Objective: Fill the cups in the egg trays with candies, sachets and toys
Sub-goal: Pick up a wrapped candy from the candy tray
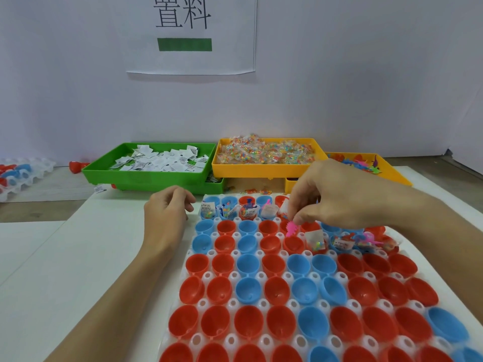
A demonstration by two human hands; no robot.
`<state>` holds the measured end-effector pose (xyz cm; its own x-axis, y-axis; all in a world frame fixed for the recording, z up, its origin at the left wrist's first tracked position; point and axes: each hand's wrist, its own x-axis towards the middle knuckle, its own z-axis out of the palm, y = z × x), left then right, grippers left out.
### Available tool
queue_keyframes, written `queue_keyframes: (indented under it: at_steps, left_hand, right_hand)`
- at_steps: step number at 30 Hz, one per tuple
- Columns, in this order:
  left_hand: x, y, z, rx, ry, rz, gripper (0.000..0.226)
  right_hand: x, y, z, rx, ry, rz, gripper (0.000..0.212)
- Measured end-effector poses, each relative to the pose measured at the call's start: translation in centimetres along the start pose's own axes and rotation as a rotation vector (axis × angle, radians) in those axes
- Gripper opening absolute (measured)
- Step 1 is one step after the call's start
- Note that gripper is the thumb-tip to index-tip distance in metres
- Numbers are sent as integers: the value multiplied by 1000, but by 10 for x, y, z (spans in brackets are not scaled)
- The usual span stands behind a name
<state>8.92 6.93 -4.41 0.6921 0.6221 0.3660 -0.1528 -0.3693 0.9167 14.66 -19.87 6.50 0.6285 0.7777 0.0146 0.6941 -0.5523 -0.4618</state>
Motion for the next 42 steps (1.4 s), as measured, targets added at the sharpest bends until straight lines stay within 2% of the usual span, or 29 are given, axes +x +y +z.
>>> queue_keyframes:
  at_steps: [4,24,28,32,38,42]
  left_hand:
    - [-1,0,0,-2,-7,-2,29]
    - [1,-3,0,14,-16,-2,28]
    - [1,-2,-1,20,-23,-5,29]
    - [0,1,0,26,-8,-12,29]
    - [-2,7,0,19,-4,-11,30]
    - [-2,7,-1,43,-6,0,31]
  right_hand:
    - [1,-1,3,-45,-46,7,16]
    - [5,2,15,-130,-39,6,7]
    - [5,5,8,-150,53,7,10]
    - [18,17,-3,-120,226,18,14]
    - [81,55,-32,-220,314,254,32]
    - [109,69,-35,-253,223,373,35]
